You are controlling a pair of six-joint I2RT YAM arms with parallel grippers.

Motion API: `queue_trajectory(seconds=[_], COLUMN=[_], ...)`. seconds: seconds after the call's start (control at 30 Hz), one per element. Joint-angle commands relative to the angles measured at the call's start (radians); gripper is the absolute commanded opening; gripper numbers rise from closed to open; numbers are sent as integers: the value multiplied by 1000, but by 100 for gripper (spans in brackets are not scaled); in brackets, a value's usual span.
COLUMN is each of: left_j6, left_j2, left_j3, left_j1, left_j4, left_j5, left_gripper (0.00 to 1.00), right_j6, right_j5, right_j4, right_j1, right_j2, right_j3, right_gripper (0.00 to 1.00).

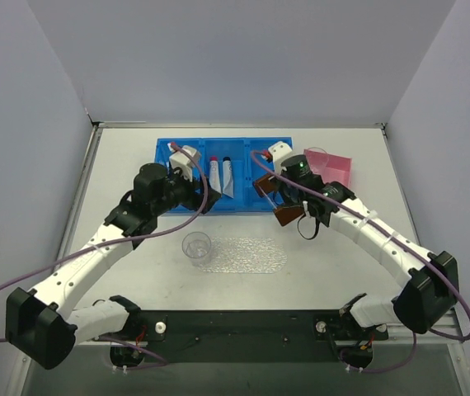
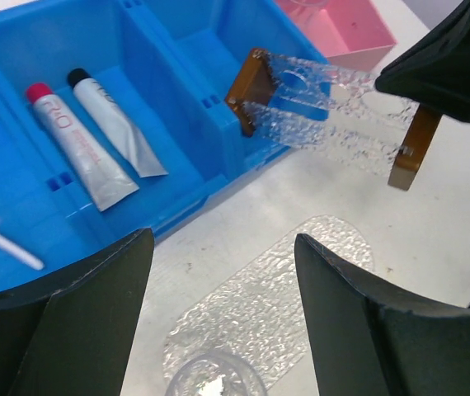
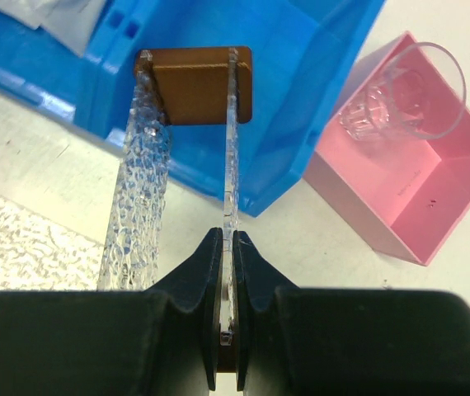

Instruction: Prepare toiletry sets of a toothbrush and toothpaste on the tray

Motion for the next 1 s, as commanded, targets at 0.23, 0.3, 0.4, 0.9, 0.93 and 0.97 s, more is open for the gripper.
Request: queue_trajectory(seconds=[0.23,0.3,0.4,0.9,0.93,0.97], left_j6=[-123,-123,-119,-92,-89,-89], left_j2=[231,261,301,387,387,389], left_j3=[199,216,240,270,267,260], left_j1=[-94,-108,-129,-139,-139,-139], left_j4=[58,57,47,54,65,71], left_j5=[221,214,201,166,171,175], left_gripper=[79,79,79,80,80,80], right_j6=[-52,-50,-49,-73,-75,-75], right_j5=[29,30,32,10,12,13], right_j4=[127,133,138,124,121,119], right_j1=[131,144,154,233,237,249], right_j2=[-218,-258,-298,-412,-413,-416], right_j3=[-121,-139,-161,-201,-205,-207], right_gripper=[0,0,0,0,0,0])
